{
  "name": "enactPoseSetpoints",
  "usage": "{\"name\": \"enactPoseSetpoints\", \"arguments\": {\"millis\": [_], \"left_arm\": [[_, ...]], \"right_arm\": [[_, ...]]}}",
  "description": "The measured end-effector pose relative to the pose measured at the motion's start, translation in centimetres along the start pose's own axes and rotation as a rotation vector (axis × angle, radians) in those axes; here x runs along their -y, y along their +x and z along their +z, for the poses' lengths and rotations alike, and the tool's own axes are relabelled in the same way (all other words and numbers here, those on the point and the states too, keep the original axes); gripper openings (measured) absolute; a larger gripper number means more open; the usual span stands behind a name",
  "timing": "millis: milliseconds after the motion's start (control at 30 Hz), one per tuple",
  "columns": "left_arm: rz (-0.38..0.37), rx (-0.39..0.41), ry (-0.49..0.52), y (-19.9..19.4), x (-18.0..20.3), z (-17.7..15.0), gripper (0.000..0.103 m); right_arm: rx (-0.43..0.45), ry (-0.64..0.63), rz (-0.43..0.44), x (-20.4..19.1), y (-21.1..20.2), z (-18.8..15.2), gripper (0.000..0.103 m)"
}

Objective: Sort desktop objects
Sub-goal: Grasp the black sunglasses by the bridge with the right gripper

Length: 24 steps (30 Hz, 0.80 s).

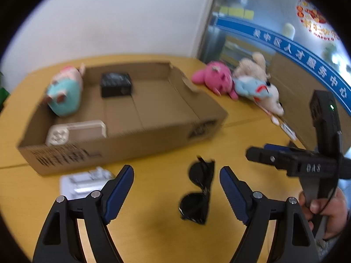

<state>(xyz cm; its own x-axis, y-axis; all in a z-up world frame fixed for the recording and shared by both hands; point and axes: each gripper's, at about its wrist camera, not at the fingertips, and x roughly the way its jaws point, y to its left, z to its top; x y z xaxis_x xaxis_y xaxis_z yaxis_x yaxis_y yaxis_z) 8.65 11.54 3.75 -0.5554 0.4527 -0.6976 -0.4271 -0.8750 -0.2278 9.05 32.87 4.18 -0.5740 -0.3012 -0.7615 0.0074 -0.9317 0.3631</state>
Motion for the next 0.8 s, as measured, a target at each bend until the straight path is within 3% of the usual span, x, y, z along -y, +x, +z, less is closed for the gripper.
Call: {"name": "enactPoseSetpoints", "arguments": {"millis": [167,300,433,633,733,800], "left_arm": [[-0.102,-0.143,0.037,4.6,2.0,-2.2,0.079],[-0.098,-0.2,0.06,7.4,2.8,-3.3,0.076],[-0.081,-0.254,0.068,9.0,2.7,-3.8,0.052],[-0.098,-0.281,0.081,9.6,2.8,-4.5,0.023],[-0.114,-0.286,0.09,9.6,3.1,-4.8,0.017],[-0.118,-0.284,0.096,9.4,3.3,-5.0,0.014]], "right_arm": [[-0.074,0.068,0.103,1.9,3.2,-1.7,0.091],[-0.147,0.103,0.204,1.9,6.1,-2.4,0.079],[-0.19,0.096,0.246,1.0,8.2,-2.7,0.07],[-0.227,0.074,0.257,-0.5,10.1,-3.3,0.038],[-0.228,0.058,0.263,-1.1,10.3,-3.5,0.03],[-0.218,0.041,0.263,-1.6,9.9,-3.6,0.016]]}}
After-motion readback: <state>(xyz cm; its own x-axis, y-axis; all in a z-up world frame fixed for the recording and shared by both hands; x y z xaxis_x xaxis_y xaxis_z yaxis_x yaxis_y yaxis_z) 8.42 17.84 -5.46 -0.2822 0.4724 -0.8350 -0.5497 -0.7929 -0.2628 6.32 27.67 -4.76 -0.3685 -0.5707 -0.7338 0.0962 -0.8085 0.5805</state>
